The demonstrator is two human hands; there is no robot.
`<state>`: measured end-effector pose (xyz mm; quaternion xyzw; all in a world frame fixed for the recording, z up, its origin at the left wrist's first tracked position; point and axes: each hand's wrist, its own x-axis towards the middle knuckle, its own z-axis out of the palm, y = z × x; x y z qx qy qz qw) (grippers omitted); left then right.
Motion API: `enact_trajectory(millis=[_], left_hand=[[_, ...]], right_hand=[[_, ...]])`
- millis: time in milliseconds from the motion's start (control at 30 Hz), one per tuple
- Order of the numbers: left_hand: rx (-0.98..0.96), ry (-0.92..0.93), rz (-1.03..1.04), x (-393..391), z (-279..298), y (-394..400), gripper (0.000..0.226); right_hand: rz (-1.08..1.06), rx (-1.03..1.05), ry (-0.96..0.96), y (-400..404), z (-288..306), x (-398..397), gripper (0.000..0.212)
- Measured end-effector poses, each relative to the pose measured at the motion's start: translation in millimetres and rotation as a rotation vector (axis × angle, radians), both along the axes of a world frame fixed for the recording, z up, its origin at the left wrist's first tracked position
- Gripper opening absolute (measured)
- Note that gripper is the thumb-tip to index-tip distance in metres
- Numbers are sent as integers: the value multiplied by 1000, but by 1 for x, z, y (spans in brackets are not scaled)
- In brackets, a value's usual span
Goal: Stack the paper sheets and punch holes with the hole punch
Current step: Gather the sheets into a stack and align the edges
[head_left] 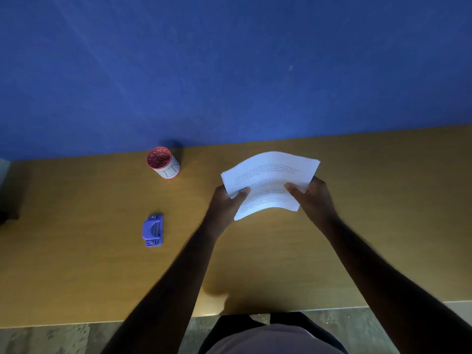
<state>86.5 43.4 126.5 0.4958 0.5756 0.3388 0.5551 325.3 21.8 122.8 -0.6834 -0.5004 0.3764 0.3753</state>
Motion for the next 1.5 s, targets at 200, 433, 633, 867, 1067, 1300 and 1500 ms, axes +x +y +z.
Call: enact_trajectory(millis=[200, 433, 633, 867, 1067, 1300, 1500], left_hand=[[67, -54, 50, 1, 8, -2, 18], [29, -37, 21, -3, 4, -3, 19], [24, -67, 58, -3, 4, -7, 17], [-30, -7, 45, -9, -3, -8, 17], [9, -32, 64, -6, 8, -5, 17], [101, -172, 138, -1, 31, 2, 25], [147, -326, 304, 3, 44, 3, 29]], right_hand=[[-19, 41, 6, 3, 5, -1, 23], [-67, 34, 14, -3, -2, -5, 26], [-90, 20, 46, -5, -8, -4, 29], [-45, -28, 42, -6, -10, -4, 31], [-51, -11, 100, -7, -4, -1, 37], [-153, -4, 200, -13, 3, 8, 43], [-228, -85, 308, -24, -6, 11, 40]])
